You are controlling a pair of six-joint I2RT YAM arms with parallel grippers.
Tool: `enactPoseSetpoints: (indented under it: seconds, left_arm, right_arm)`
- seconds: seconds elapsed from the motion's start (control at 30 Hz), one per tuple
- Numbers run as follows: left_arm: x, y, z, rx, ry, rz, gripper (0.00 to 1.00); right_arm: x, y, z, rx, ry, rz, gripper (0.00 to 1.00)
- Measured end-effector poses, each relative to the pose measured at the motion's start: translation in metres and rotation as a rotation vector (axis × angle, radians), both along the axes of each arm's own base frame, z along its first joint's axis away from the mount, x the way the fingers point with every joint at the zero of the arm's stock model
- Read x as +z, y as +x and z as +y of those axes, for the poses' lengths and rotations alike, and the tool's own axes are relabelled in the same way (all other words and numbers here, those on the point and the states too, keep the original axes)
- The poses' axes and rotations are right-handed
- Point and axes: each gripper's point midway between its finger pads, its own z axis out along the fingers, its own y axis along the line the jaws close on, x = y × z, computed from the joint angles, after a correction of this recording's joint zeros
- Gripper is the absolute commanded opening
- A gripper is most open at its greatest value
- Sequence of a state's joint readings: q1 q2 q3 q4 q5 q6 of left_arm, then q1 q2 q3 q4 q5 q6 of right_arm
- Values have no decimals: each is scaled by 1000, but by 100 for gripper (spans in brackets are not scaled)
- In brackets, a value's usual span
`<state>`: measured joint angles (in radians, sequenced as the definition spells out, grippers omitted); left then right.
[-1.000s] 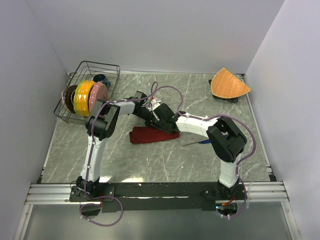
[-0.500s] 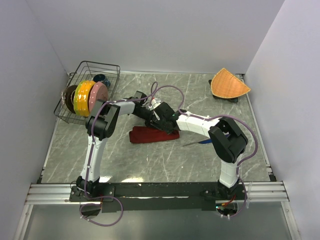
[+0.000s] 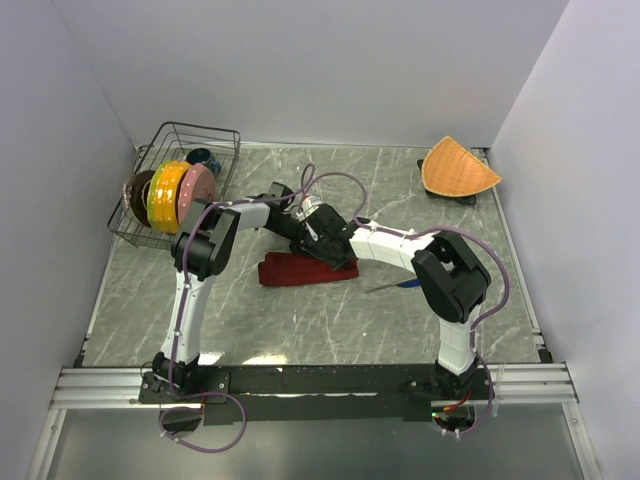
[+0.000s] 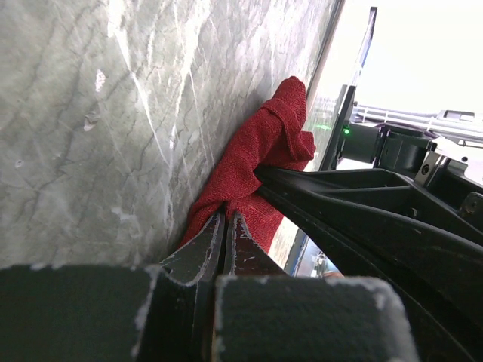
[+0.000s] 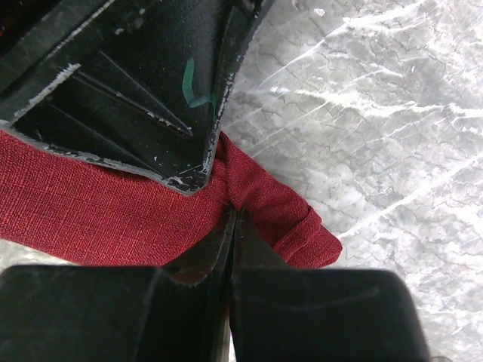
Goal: Fold the napkin into a case and place the utensils inside
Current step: Insert the top corner of the smaller rectangle folded napkin into the folded napkin.
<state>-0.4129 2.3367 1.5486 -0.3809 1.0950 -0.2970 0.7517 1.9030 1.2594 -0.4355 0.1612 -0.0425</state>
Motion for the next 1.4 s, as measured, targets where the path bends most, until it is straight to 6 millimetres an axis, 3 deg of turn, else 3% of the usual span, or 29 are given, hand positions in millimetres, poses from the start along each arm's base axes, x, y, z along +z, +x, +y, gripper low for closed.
enactPoseSetpoints:
  seconds: [0.1, 0.23, 0.33, 0.67, 0.8, 0.9, 1.07, 1.4]
  left_arm:
    - [0, 0, 0, 5, 2, 7, 7]
    - [-1, 1, 3, 19, 2, 20, 28]
    - [5, 2, 11, 41, 0, 34, 37]
    - [34, 29, 78, 147, 28, -93, 52]
    - [44, 26, 106, 117, 33, -187, 70]
    - [50, 21, 126, 65, 47, -294, 70]
    - [58, 4, 136, -62, 77, -502, 65]
    - [38, -14, 106, -342, 157, -753, 57]
  right_arm:
    - [-1, 0, 0, -8, 7, 7, 0]
    - [-2, 2, -2, -35, 24, 17, 0]
    - [-2, 2, -2, -45, 34, 22, 0]
    - [-2, 3, -2, -55, 40, 24, 0]
    - [-2, 3, -2, -56, 40, 24, 0]
    - [-2, 3, -2, -57, 40, 24, 0]
    - [-2, 3, -2, -58, 41, 24, 0]
    - [-2, 3, -2, -59, 41, 29, 0]
